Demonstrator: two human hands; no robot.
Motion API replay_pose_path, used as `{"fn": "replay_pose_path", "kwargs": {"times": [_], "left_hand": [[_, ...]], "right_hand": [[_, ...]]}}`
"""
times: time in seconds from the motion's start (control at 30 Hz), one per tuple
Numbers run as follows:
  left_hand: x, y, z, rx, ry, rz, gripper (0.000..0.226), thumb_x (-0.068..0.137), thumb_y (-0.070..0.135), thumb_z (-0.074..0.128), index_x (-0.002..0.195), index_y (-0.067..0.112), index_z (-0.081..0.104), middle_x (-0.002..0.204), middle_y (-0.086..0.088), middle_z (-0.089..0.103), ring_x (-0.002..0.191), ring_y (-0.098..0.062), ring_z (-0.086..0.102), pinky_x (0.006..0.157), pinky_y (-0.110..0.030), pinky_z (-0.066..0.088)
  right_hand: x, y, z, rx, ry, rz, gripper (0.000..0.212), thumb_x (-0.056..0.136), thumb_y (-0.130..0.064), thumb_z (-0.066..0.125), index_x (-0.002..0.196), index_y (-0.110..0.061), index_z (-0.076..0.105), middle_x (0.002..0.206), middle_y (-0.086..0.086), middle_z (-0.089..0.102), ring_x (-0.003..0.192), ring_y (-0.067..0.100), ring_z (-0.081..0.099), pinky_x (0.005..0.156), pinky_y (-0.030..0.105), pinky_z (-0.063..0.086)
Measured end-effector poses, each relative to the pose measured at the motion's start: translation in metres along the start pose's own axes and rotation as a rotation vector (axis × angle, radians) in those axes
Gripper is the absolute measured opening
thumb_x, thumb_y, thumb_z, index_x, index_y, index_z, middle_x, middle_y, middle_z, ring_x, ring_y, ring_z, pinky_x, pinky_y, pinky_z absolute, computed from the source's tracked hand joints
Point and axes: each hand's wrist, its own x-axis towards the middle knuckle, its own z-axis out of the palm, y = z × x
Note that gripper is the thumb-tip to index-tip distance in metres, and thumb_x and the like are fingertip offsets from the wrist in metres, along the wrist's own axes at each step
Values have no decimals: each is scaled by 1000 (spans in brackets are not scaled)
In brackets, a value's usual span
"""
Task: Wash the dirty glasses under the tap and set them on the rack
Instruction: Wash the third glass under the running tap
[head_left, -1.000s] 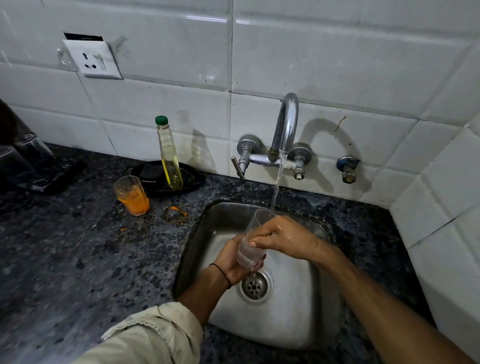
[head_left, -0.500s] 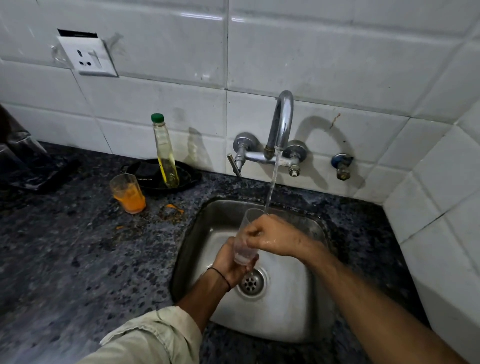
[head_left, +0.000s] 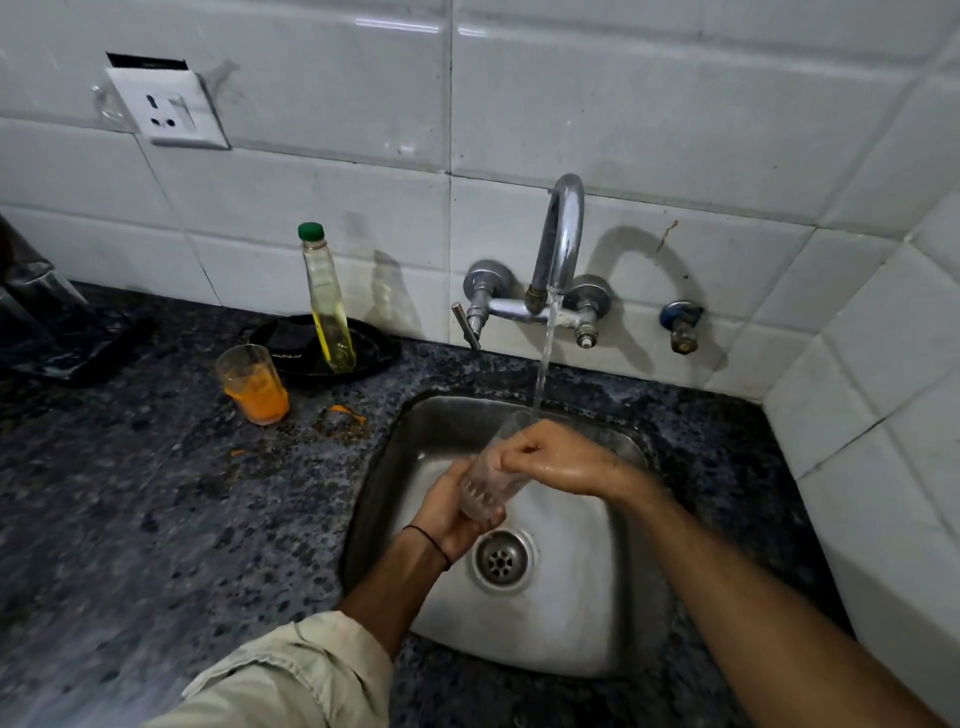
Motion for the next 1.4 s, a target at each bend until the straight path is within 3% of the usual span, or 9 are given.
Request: {"fn": "replay_pose_path", "kwargs": {"times": [0.23, 0.37, 0.5, 0.63, 0.77, 0.9, 1.07, 1.2, 1.4], "left_hand": [[-4, 34, 25, 593, 276, 631, 9, 89, 15, 65, 82, 9, 63, 74, 1, 62, 67, -14, 57, 55, -24, 46], [-10, 49, 34, 1308, 184, 1050, 6, 77, 24, 68, 80, 20, 64, 84, 6, 50, 82, -9, 45, 70, -13, 34], [-14, 46, 35, 1523, 102, 1140, 12, 80, 32, 60, 82, 20, 63, 87, 8, 49, 84, -11, 41, 69, -20, 34], [-6, 42, 3, 1130, 231, 928, 7, 87, 21, 62, 83, 18, 66, 87, 2, 61, 84, -12, 55, 75, -21, 42], [-2, 15, -18, 579, 444, 380, 21, 97, 20, 53, 82, 12, 65, 80, -13, 63, 78, -24, 56, 66, -33, 45], [2, -12, -24, 64, 193, -293, 42, 91, 50, 50, 106, 13, 63, 94, -15, 61, 70, -26, 63, 49, -29, 52], [6, -19, -14, -146, -46, -111, 34, 79, 26, 58, 104, 3, 59, 85, -16, 56, 59, -25, 60, 42, -26, 48], [8, -16, -4, -219, -47, -31, 27, 92, 20, 41, 95, 4, 62, 87, -13, 64, 72, -23, 60, 58, -31, 50], [9, -20, -8, -243, -90, -312, 45, 89, 40, 46, 98, 0, 66, 88, -18, 62, 71, -26, 61, 49, -26, 49]], "right_hand": [[-7, -2, 33, 1122, 388, 442, 33, 99, -42, 53, 101, -13, 69, 90, 8, 76, 82, 23, 71, 73, 31, 52], [7, 5, 54, 1413, 278, 649, 34, 94, -43, 56, 112, -17, 68, 101, 9, 75, 97, 23, 67, 94, 45, 49], [11, 8, 67, 1576, 173, 566, 35, 95, -46, 56, 102, -17, 74, 107, 6, 76, 105, 21, 69, 90, 47, 52], [14, 11, 64, 1396, 146, 547, 34, 95, -45, 59, 93, -14, 74, 72, 3, 71, 71, 19, 68, 77, 39, 56], [25, -1, 54, 791, 297, 439, 34, 94, -30, 63, 86, 2, 72, 56, 7, 69, 49, 20, 64, 55, 26, 56], [24, -20, 40, -67, 212, 170, 36, 88, -32, 64, 62, -8, 66, 53, 0, 61, 52, 14, 58, 60, 27, 47], [8, -33, 29, -334, 134, 139, 45, 90, -39, 59, 52, -19, 45, 54, -7, 46, 61, 14, 48, 89, 38, 35], [11, -28, 30, -149, 344, 288, 45, 90, -49, 58, 59, -18, 48, 73, 1, 60, 82, 28, 64, 74, 33, 45], [7, -28, 16, -245, 118, 188, 38, 95, -39, 57, 63, -19, 52, 78, 4, 65, 72, 21, 62, 69, 34, 50]]}}
